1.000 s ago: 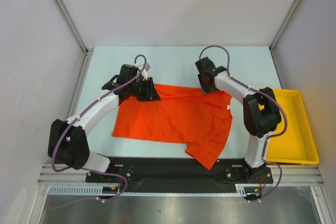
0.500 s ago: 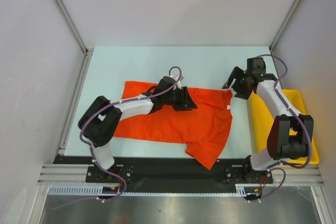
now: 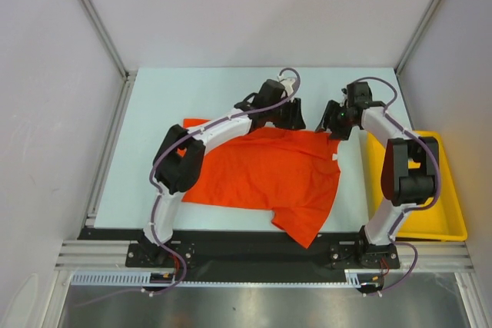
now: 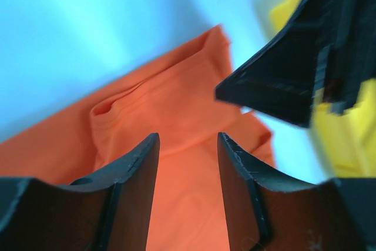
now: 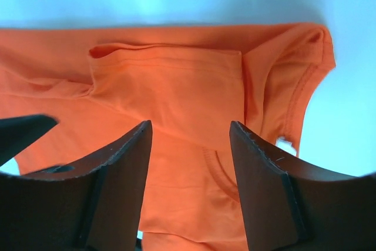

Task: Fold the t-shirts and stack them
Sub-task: Fold the tshirt

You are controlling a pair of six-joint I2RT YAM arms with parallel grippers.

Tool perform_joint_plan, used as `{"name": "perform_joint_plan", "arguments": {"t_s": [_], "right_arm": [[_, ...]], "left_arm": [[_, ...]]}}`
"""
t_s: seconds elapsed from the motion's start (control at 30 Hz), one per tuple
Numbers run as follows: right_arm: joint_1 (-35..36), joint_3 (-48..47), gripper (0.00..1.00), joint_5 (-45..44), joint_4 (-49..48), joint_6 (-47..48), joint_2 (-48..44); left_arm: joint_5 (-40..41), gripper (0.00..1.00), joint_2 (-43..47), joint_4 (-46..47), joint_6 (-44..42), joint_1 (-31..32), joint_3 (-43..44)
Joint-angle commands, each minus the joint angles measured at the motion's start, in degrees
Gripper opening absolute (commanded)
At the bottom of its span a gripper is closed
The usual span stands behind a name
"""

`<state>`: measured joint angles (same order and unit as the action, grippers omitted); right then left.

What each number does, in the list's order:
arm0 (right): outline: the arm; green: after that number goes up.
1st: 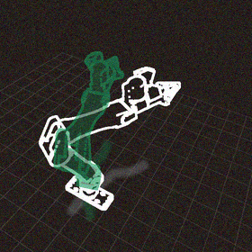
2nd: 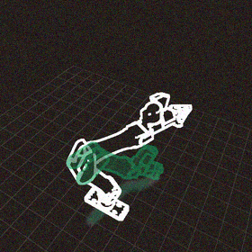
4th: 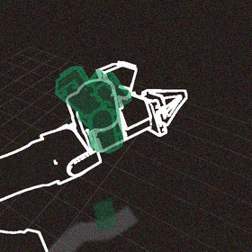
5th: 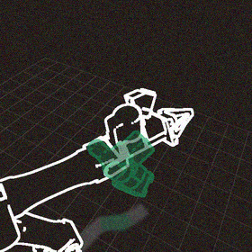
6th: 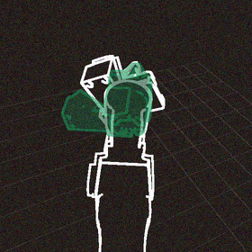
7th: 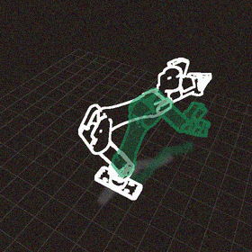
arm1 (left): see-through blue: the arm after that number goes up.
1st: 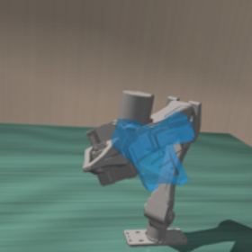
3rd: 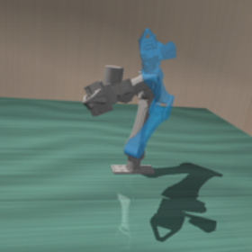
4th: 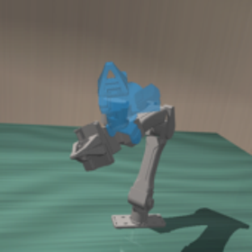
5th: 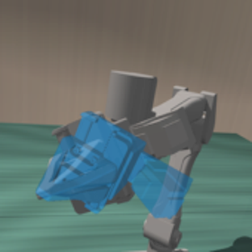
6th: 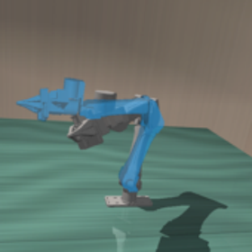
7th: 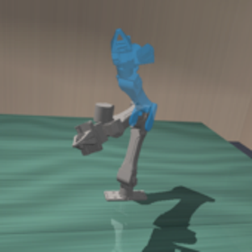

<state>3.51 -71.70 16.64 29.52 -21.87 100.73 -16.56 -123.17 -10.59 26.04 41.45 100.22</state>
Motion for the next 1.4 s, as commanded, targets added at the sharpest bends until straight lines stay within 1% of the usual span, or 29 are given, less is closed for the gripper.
{"name": "perform_joint_plan", "arguments": {"t_s": [0.0, 0.1, 0.13, 0.2, 0.33, 0.43, 0.53, 0.6, 0.77, 0.9, 0.97, 1.03, 1.27, 1.33, 1.37], "right_arm": [[-0.08, -4.32, 0.6, 0.5, -1.04, 4.9, 2.53], [0.09, -4.85, 0.54, -0.47, -1.48, 5.78, 4.29], [0.01, -5.11, 0.51, -0.91, -1.22, 5.96, 4.65], [0.01, -5.38, 0.49, -1.96, -1.13, 6.05, 5.18], [0.1, -5.64, 0.5, -2.93, -1.57, 7.01, 6.67], [0.18, -6.34, 0.5, -3.28, -1.75, 7.28, 7.9], [0.18, -7.66, 0.5, -3.46, -1.22, 7.54, 8.96], [0.18, -8.1, 0.5, -4.07, -0.96, 7.98, 9.75], [0.18, -9.59, 0.5, -3.64, -1.04, 8.33, 11.5], [0.36, -12.4, 0.46, -3.28, 0.18, 8.07, 13.7], [0.62, -12.94, 0.44, -3.2, 0.89, 8.07, 14.06], [0.8, -12.67, 0.41, -3.02, 0.72, 7.63, 13.8], [0.8, -11.79, 0.37, -2.93, 0.8, 7.54, 12.92], [0.8, -11.44, 0.39, -3.46, 1.15, 7.8, 12.74], [0.8, -11.18, 0.42, -4.5, 1.42, 8.24, 12.48]], "left_arm": [[1.96, 0.5, -3.11, -5.75, -5.65, -0.14, 3.04], [4.16, 0.5, -4.09, -7.16, -8.02, -0.14, 4.45], [4.77, 0.5, -4.44, -7.43, -9.42, -0.14, 4.63], [5.66, 0.5, -4.88, -8.48, -10.48, -0.23, 5.5], [6.18, 0.5, -5.94, -9.71, -11.72, -0.23, 6.65], [5.4, 0.51, -6.55, -9.01, -11.02, -0.76, 6.82], [4.17, 0.51, -8.3, -9.62, -10.4, -1.11, 8.75], [4.42, 0.51, -9.45, -10.41, -10.14, -1.46, 10.16], [4.43, 0.51, -10.59, -10.06, -9.87, -2.08, 10.52], [3.02, 0.5, -12.35, -10.41, -9.08, -2.34, 12.18], [1.71, 0.48, -13.32, -10.68, -8.73, -2.52, 13.24], [1.09, 0.46, -13.76, -10.42, -8.47, -2.6, 13.59], [-0.23, 0.42, -14.11, -9.54, -7.67, -3.22, 13.59], [-0.76, 0.42, -14.29, -9.19, -7.5, -3.22, 13.68], [-0.93, 0.42, -14.29, -9.27, -7.41, -3.31, 13.86]]}}
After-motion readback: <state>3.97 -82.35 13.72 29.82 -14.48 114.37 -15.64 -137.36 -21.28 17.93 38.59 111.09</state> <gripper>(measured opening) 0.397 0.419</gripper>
